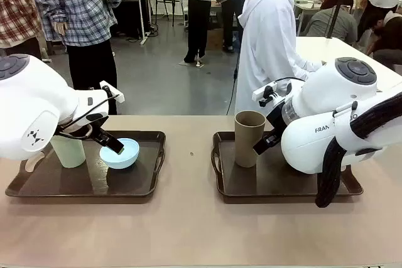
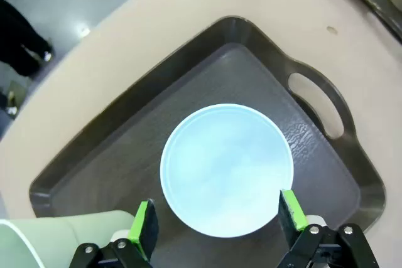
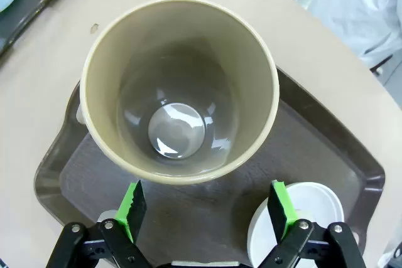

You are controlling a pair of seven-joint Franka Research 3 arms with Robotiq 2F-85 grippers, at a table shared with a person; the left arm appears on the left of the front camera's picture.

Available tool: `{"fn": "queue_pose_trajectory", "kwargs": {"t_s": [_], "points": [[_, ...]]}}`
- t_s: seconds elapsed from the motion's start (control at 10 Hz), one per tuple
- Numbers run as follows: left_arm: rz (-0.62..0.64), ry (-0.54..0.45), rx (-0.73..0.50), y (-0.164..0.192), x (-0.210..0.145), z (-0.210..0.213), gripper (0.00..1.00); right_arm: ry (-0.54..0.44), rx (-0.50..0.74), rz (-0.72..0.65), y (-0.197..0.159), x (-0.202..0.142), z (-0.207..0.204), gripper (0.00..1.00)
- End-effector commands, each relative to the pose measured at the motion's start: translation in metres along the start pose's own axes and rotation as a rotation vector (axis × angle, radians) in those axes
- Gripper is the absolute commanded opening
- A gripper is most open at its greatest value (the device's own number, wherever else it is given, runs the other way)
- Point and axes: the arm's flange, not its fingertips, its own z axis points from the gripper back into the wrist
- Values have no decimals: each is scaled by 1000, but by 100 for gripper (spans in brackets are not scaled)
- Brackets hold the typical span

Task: Set up a tray with a mat and arrange the tableware.
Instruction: Pick up the Picnic Bowl and Reusable plastic cup from the Handle tray in front of the human's position and hold them in the air.

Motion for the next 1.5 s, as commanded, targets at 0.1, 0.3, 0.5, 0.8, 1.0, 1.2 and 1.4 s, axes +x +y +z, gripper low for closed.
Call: {"fn": "queue_pose_trajectory", "kwargs": {"t_s": [0.1, 0.3, 0.5, 0.8, 1.0, 1.2, 1.4], "points": [[0, 0, 0, 0, 0, 0, 100, 0, 0, 0, 0, 0, 0, 100], [0, 0, 0, 0, 0, 0, 100, 0, 0, 0, 0, 0, 0, 100], [0, 0, 0, 0, 0, 0, 100, 0, 0, 0, 0, 0, 0, 100], [0, 0, 0, 0, 0, 0, 100, 0, 0, 0, 0, 0, 0, 100], [0, 0, 0, 0, 0, 0, 100, 0, 0, 0, 0, 0, 0, 100], [0, 0, 0, 0, 0, 0, 100, 0, 0, 0, 0, 0, 0, 100], [0, 0, 0, 0, 0, 0, 100, 0, 0, 0, 0, 0, 0, 100]]}}
